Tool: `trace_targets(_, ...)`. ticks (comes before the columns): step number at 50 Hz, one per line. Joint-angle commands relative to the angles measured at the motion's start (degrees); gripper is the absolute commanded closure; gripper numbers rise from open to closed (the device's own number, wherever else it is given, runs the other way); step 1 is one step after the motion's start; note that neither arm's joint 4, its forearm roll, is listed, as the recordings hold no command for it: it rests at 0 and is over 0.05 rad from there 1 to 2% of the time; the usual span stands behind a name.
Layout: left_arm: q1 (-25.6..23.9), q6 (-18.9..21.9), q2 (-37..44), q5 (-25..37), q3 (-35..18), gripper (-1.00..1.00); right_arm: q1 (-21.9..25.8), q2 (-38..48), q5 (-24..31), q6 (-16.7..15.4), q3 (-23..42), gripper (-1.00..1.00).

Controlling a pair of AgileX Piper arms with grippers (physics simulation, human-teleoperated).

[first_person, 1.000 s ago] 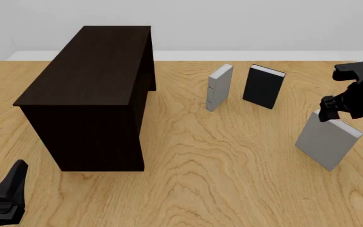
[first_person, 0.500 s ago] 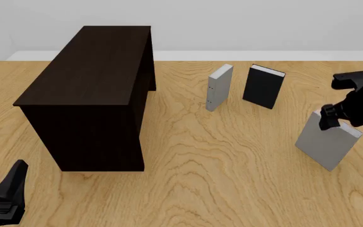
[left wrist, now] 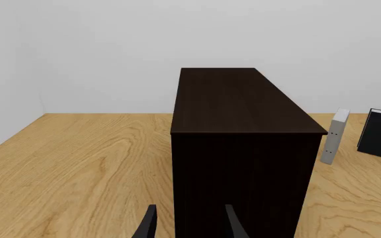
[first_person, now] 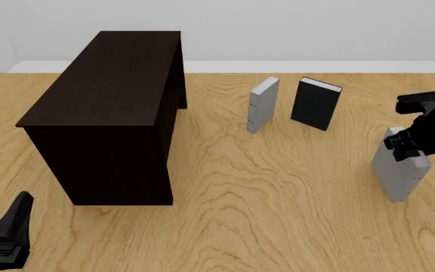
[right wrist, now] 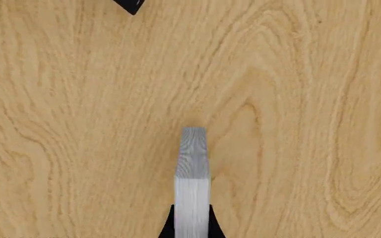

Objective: Pick up the book on the right and place it under the cabinet shelf.

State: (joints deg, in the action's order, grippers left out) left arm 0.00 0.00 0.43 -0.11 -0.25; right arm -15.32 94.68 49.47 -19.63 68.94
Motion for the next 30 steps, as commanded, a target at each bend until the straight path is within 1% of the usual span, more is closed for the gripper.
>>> trace_targets(1,0.00,0.00,0.00,0.00,0.00,-1.00,0.75,-1.11,-0.18,0.49,0.37,1.00)
trace_targets(2,0.00,0.00,0.00,0.00,0.00,-1.00,1.07,-1.24,-0.04,0.72,0.31,1.00)
trace_targets(5,0.00,0.00,0.00,0.00,0.00,-1.00,0.73,-2.14,-0.51,-0.77,0.89,1.00)
trace_targets(6,0.00,0.00,0.00,0.00,0.00,-1.00,1.37,-2.26,-0.23,-0.08,0.83,1.00)
trace_targets(10,0.00,0.00,0.00,0.00,0.00,-1.00,2.71,-4.21,-0.45,-0.38,1.26,1.00)
trace_targets(14,0.00,0.00,0.00,0.00,0.00,-1.00,4.98,-6.08,0.10,0.86,1.64,1.00)
trace_targets(15,0.00,0.00,0.00,0.00,0.00,-1.00,4.96,-6.50,-0.08,0.23,1.67,1.00)
trace_targets(16,0.00,0.00,0.00,0.00,0.00,-1.00,5.50,-6.75,0.13,0.80,1.76,1.00)
trace_targets(19,0.00,0.00,0.00,0.00,0.00,-1.00,5.83,-7.66,0.20,0.16,2.07,1.00)
trace_targets(25,0.00,0.00,0.00,0.00,0.00,-1.00,8.72,-10.52,0.72,1.04,2.50,1.00)
trace_targets(30,0.00,0.00,0.00,0.00,0.00,-1.00,9.91,-12.67,0.41,0.23,2.35,1.00)
